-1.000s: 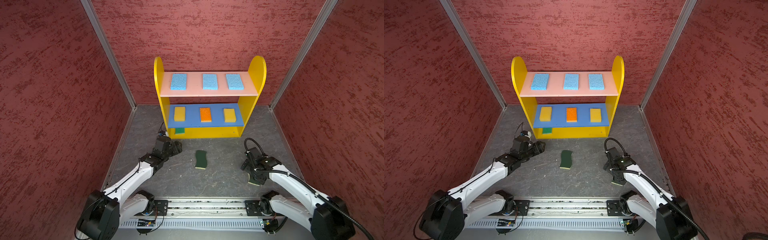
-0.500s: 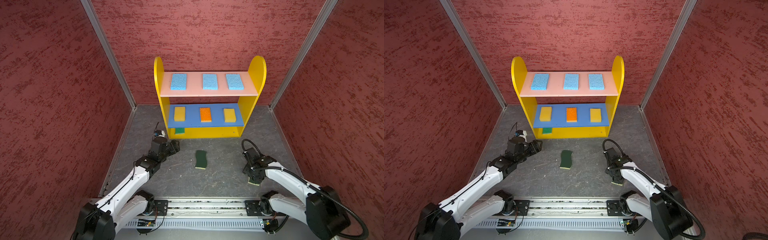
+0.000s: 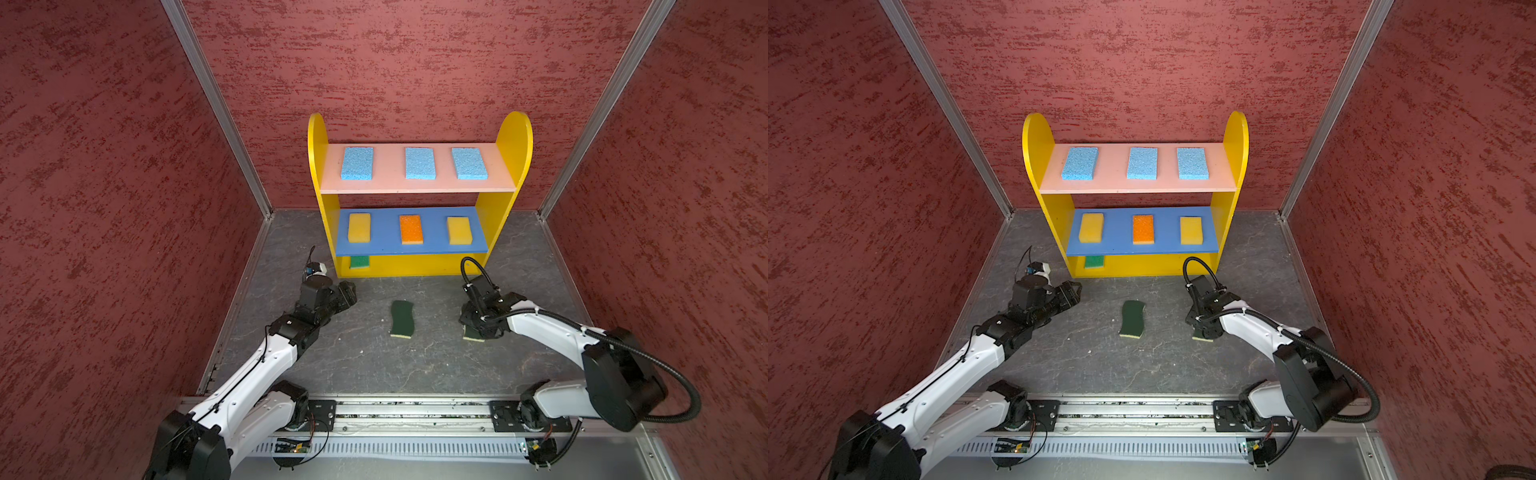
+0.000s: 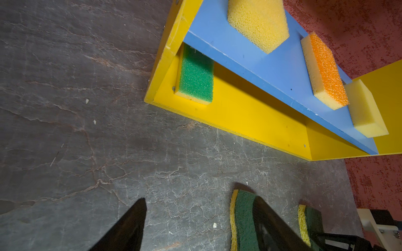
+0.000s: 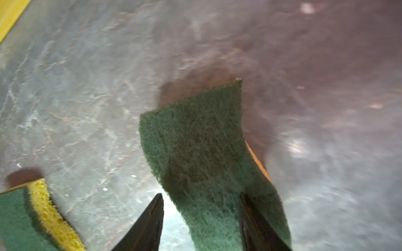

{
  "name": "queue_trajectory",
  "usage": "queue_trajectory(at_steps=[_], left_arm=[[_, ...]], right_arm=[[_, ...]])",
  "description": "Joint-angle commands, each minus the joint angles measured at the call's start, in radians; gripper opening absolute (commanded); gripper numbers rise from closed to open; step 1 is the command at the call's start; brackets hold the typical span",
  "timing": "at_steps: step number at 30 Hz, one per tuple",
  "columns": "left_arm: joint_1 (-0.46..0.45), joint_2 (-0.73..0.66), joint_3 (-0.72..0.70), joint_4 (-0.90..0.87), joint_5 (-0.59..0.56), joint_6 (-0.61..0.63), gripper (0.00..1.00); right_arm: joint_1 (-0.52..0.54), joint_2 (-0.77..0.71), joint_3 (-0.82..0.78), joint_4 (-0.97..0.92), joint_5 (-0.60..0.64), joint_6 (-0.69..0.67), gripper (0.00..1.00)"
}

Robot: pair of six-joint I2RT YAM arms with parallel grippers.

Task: Arrange cleaning sponges on a shelf
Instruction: Move the cleaning sponge to the center of the table.

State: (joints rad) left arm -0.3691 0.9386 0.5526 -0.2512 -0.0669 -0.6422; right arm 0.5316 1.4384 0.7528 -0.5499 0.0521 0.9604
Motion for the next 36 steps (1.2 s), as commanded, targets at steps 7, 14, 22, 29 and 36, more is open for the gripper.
queue_trajectory(at_steps=[7,14,22,29,36], left_arm=[[0.015,-0.04,0.018,-0.049,-0.027,0.006,0.77],[0.006,-0.01,0.035,-0.043,-0.001,-0.002,0.77],[-0.014,-0.023,0.038,-0.064,-0.013,-0.002,0.77],[-0.027,-0.037,0.035,-0.078,-0.022,-0.005,0.76],[-0.031,-0.041,0.039,-0.085,-0.022,-0.006,0.77]], right_arm=[[0.062,0.02,0.108,0.013,0.024,-0.021,0.62],[0.091,-0.09,0.158,-0.084,0.1,-0.054,0.76],[0.1,-0.194,0.04,-0.163,0.146,-0.034,0.86],[0.146,-0.244,-0.041,-0.137,0.153,-0.022,0.94],[0.174,-0.196,-0.059,-0.071,0.153,-0.061,0.96]])
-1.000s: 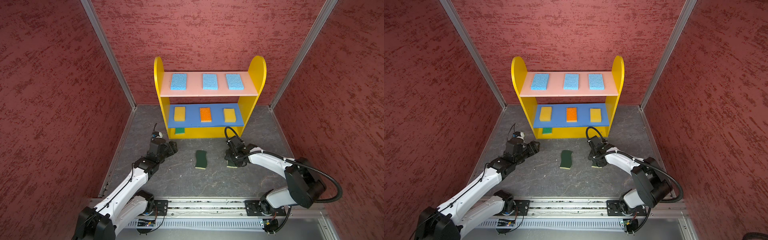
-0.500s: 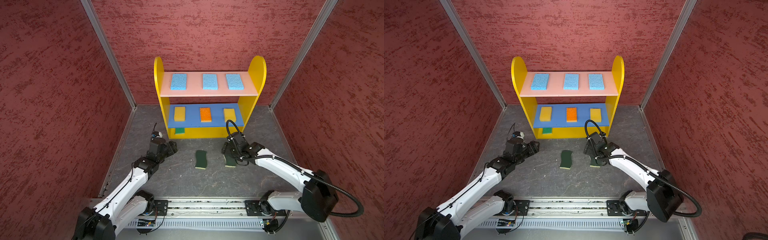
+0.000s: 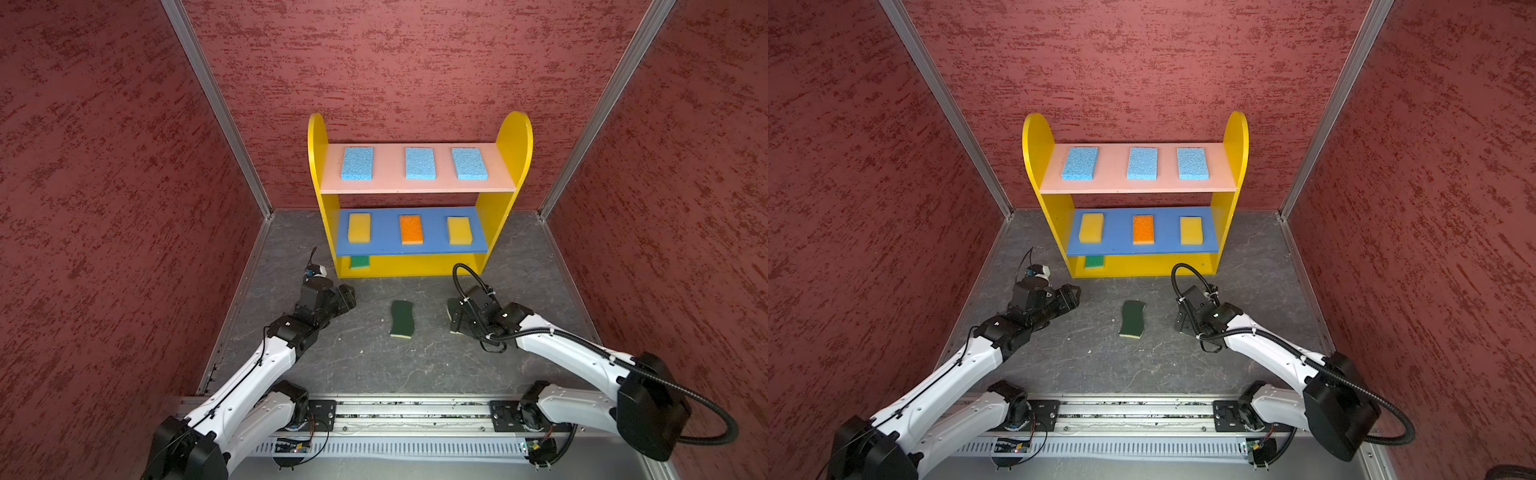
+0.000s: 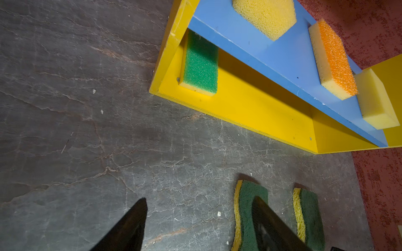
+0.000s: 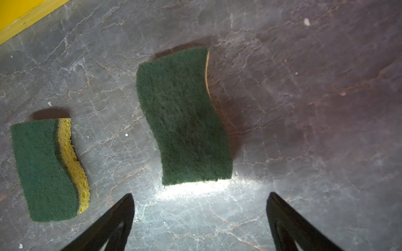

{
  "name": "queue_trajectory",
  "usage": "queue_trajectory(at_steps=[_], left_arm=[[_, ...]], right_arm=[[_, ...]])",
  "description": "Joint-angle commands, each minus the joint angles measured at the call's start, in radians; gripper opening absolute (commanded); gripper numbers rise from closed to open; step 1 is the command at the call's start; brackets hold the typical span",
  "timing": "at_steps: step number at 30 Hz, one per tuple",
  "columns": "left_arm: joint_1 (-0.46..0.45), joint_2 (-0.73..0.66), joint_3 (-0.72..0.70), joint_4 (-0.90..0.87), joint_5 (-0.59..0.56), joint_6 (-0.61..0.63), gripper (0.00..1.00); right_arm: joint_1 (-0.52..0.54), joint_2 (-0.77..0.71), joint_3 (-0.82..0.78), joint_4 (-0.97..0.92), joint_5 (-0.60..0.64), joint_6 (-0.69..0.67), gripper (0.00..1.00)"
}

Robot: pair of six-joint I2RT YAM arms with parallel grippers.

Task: Arrange cleaning sponges on a shelf
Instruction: Move the cleaning sponge to the center of the table, then pick up the cleaning sponge at the center of the table.

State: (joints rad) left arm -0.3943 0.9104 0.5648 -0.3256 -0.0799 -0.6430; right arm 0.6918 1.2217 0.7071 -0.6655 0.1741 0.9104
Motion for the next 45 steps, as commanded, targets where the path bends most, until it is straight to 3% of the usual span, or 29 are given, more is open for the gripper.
queue_trajectory(at_steps=[1,28,41,45], left_arm=[[-0.006,-0.014,0.027,-0.013,-0.009,-0.006,0.76],[-0.009,0.022,0.045,-0.012,-0.017,-0.017,0.77],[-0.012,0.068,0.046,0.008,-0.003,-0.03,0.77],[-0.012,0.071,0.045,0.007,-0.002,-0.028,0.76]], right_arm=[[0.014,0.03,-0.015,0.048,0.031,-0.013,0.96],[0.014,0.186,-0.025,0.176,0.064,-0.112,0.95],[0.014,0.226,-0.03,0.23,0.097,-0.107,0.82],[0.014,0.226,-0.038,0.246,0.097,-0.106,0.69]])
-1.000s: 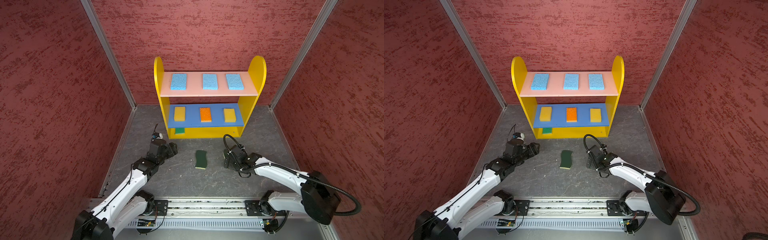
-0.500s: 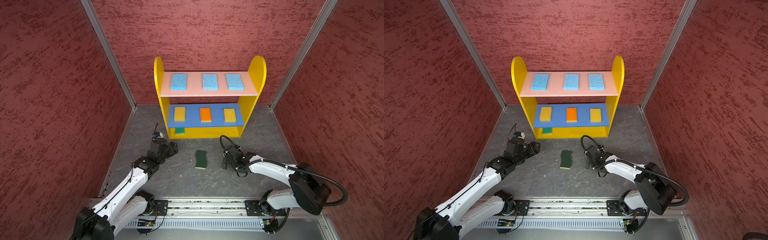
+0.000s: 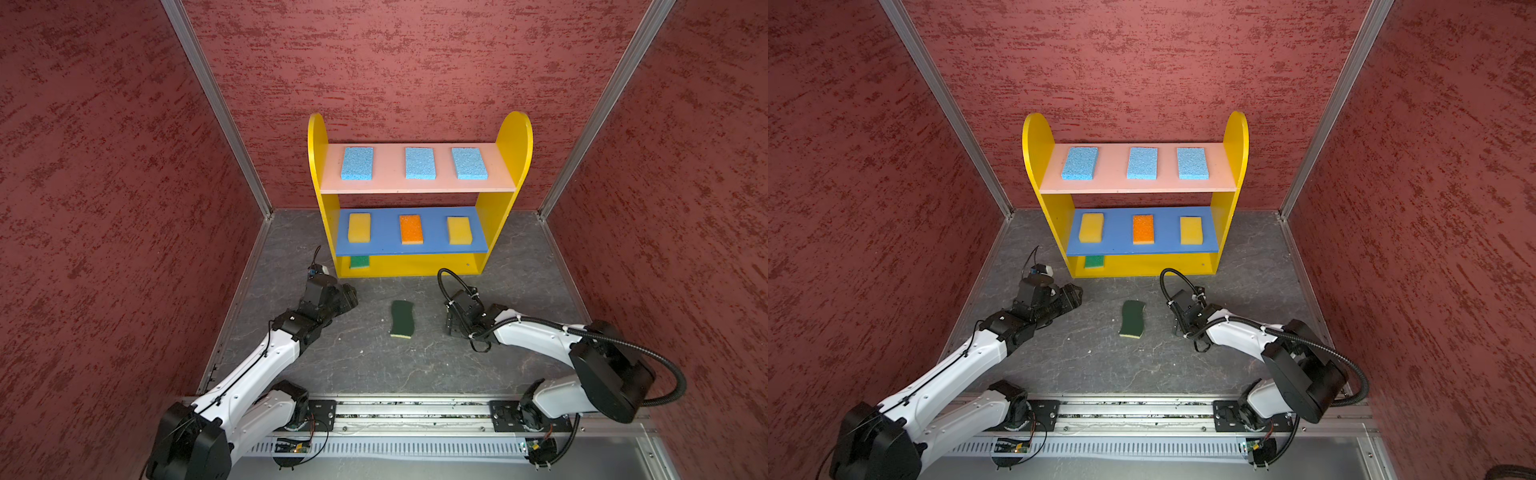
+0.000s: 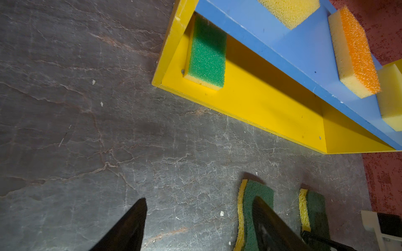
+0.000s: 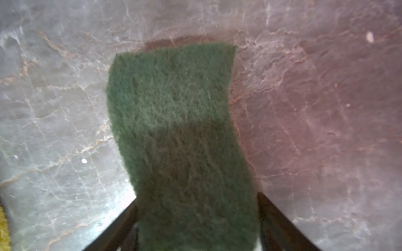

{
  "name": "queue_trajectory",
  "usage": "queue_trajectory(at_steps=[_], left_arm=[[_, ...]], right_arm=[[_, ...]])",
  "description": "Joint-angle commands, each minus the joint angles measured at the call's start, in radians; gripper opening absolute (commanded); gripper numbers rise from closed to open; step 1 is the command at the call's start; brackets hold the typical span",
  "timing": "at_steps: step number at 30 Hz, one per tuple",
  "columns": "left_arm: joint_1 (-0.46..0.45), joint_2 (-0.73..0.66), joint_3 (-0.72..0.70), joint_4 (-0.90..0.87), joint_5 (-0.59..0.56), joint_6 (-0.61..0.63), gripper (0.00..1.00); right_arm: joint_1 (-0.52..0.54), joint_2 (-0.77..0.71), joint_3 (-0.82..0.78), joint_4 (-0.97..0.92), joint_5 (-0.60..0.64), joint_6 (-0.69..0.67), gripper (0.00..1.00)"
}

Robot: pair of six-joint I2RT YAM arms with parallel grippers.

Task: Arrange cleaning sponges on a shelf
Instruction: Pick up the cleaning sponge at the center of the table.

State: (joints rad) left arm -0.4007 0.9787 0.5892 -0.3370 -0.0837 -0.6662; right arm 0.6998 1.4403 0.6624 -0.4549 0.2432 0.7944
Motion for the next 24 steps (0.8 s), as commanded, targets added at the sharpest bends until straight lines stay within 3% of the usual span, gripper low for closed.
queue_trajectory(at_steps=[1,5,13,24], left_arm=[[-0.006,0.003,0.017,0.017,0.002,-0.004,0.77],[-0.006,0.008,0.004,0.025,0.01,-0.007,0.76],[-0.006,-0.005,-0.02,0.03,0.012,-0.014,0.76],[-0.006,-0.056,-0.046,-0.003,-0.004,-0.016,0.76]], right_arm=[[0.006,0.008,0.004,0.041,0.029,0.01,0.66],[0.008,-0.021,-0.013,0.068,0.026,-0.007,0.56],[0.013,-0.102,-0.047,0.137,0.021,-0.065,0.54],[0.018,0.036,0.07,0.245,0.014,-0.161,0.54]])
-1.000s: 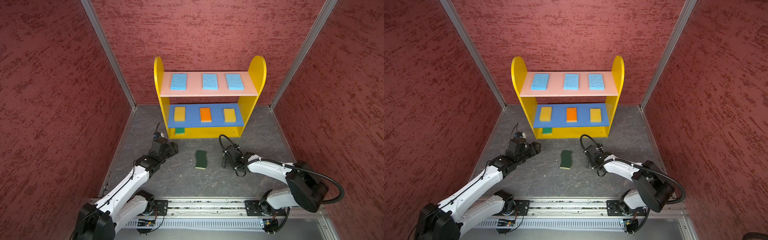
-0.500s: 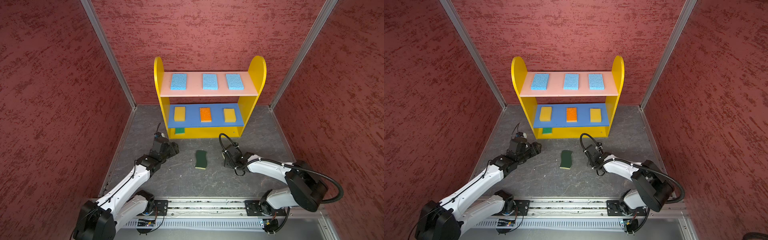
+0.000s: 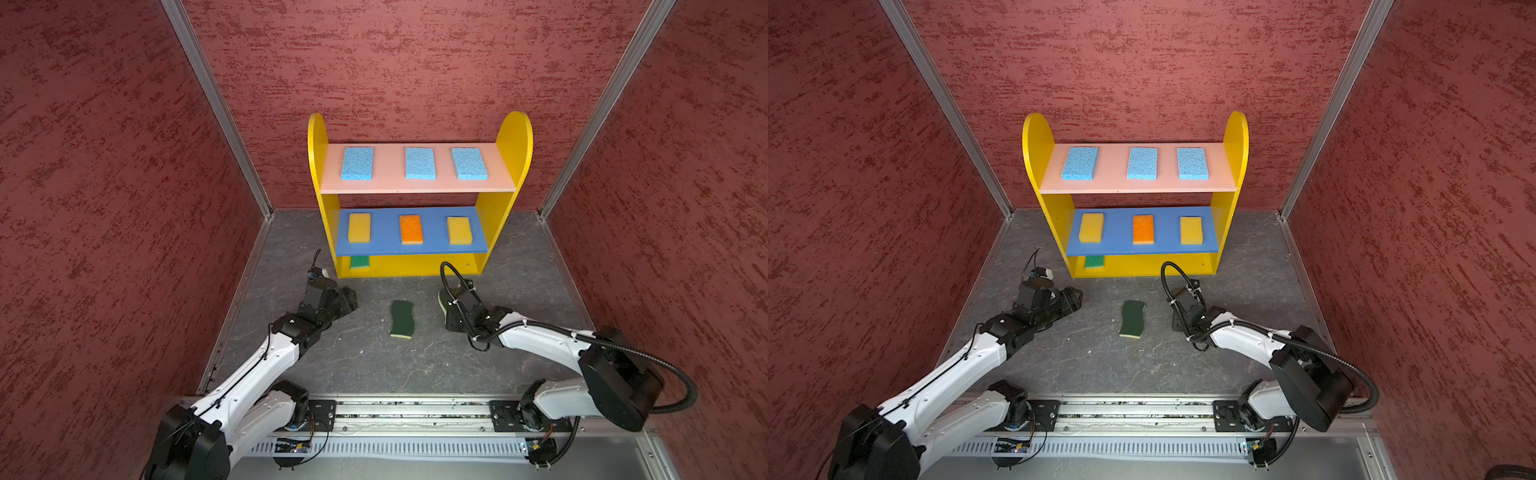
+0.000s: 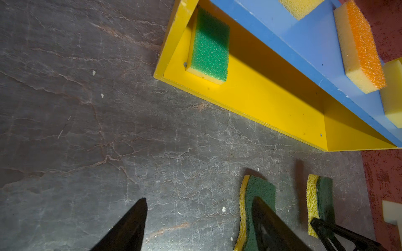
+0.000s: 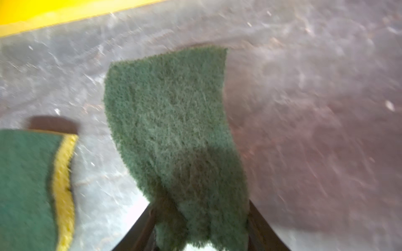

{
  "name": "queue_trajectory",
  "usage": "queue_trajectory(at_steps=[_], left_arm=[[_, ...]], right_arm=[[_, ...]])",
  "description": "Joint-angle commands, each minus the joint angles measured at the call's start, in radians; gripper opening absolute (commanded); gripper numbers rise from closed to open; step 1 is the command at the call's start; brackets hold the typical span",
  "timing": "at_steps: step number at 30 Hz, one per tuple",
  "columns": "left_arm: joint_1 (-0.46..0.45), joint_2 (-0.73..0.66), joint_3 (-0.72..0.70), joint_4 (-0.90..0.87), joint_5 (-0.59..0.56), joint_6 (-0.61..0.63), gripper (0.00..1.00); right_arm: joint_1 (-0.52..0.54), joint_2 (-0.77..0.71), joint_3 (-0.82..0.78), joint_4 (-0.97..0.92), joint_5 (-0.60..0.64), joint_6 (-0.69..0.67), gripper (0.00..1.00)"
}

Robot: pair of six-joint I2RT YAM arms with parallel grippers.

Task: Arrange cleaning sponges on a shelf
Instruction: Pick up the cleaning sponge at the center of the table.

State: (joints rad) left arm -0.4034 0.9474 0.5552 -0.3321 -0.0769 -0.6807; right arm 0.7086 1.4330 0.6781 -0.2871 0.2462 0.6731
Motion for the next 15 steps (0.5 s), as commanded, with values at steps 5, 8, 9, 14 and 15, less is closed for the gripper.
queue_trajectory(at_steps=[5,8,9,14,15], left_arm=[[-0.001,-0.049,-0.014,-0.03,-0.021,0.004,0.76],[-0.002,-0.059,-0.015,-0.043,-0.027,0.011,0.76],[0.001,-0.062,-0.015,-0.046,-0.029,0.013,0.76],[0.005,-0.067,-0.02,-0.053,-0.031,0.022,0.76],[0.006,-0.067,-0.022,-0.052,-0.031,0.023,0.76]], right_arm=[[0.009,0.126,0.124,0.143,0.031,-0.055,0.55],[0.009,0.167,0.153,0.192,0.042,-0.068,0.55],[0.009,0.179,0.16,0.203,0.043,-0.074,0.55],[0.009,0.255,0.228,0.223,0.049,-0.079,0.55],[0.009,0.267,0.238,0.224,0.049,-0.075,0.55]])
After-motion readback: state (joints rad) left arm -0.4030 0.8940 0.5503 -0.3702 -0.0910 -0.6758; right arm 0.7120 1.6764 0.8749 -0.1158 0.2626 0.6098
